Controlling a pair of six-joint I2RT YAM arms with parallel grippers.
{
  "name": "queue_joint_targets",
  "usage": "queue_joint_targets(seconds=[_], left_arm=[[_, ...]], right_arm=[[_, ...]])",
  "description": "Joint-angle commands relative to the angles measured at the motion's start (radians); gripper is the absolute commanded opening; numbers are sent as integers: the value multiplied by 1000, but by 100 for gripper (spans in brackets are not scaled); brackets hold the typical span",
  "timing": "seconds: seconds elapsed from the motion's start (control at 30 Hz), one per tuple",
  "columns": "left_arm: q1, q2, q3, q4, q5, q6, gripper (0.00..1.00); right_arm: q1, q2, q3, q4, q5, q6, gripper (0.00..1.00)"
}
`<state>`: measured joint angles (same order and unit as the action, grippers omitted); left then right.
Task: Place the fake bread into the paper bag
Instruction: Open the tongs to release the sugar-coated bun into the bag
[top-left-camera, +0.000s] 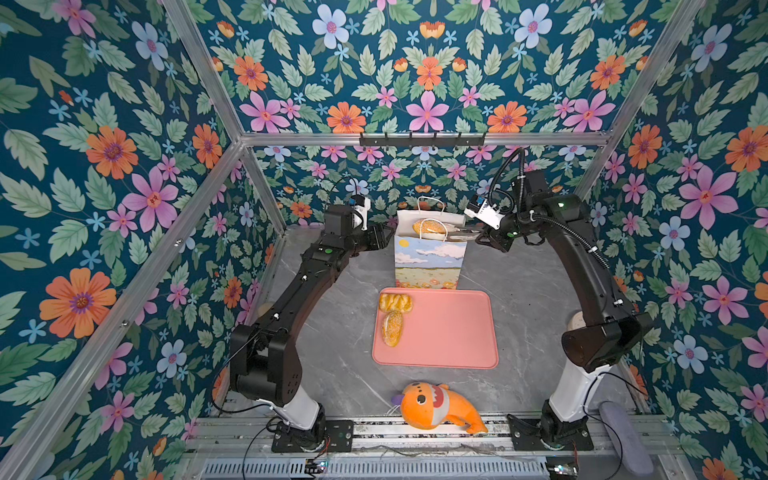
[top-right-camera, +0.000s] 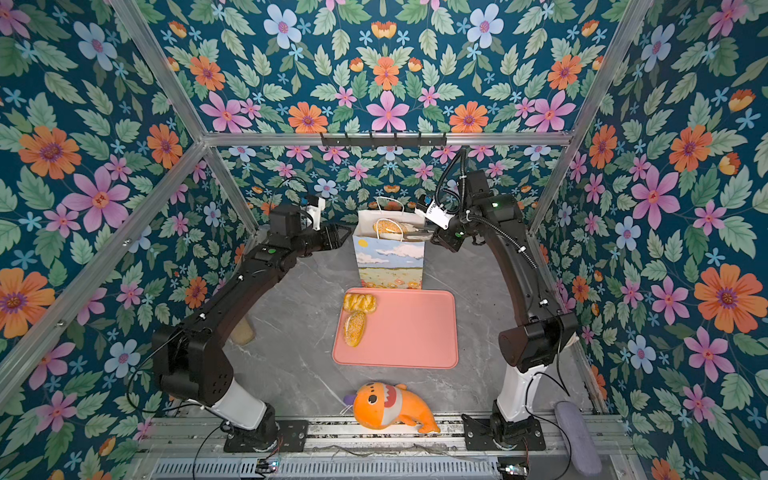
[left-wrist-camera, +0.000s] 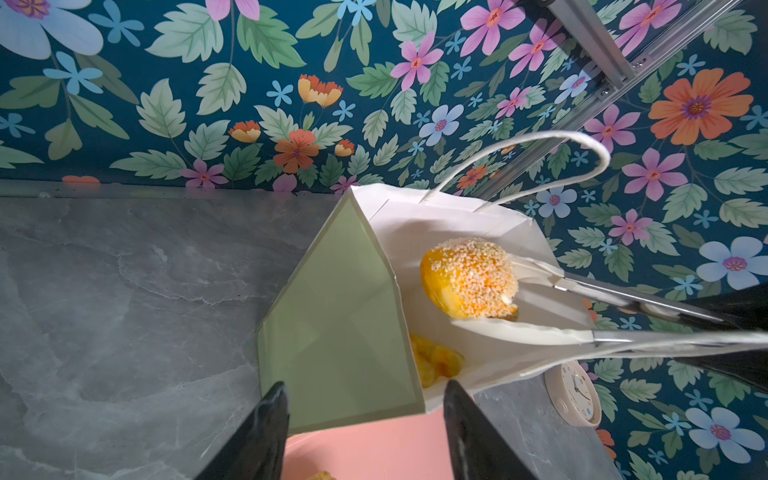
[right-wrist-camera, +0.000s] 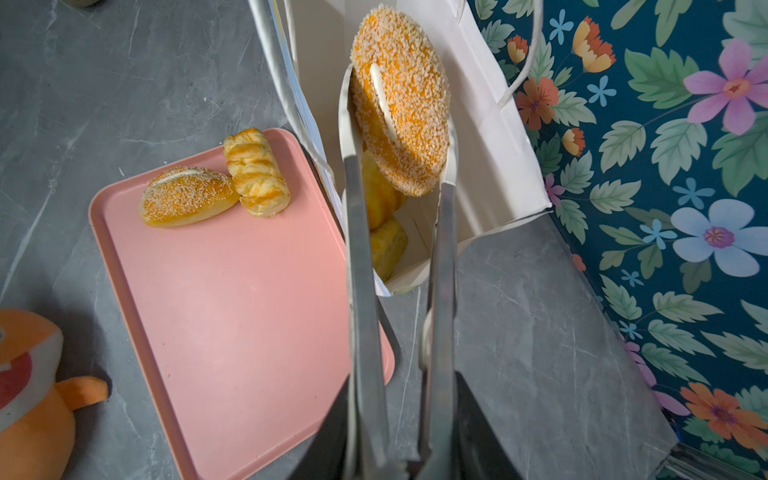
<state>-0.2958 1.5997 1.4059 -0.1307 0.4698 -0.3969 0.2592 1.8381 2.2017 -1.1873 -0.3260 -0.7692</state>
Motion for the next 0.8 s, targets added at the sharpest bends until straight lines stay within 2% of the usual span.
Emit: queue_joint_targets(seconds=[0.0,0.47,0.77], left_arm=[[4,-10,-8,10,5,-7,60],[9,-40,-24,4,1,-14,60],[9,-53,-24,-3,3,-14,60]], right_arm=[[5,1,10,13,8,-15,32],[15,-16,44,-5,42,-7,43],[15,-74,71,-22,57,36,43]])
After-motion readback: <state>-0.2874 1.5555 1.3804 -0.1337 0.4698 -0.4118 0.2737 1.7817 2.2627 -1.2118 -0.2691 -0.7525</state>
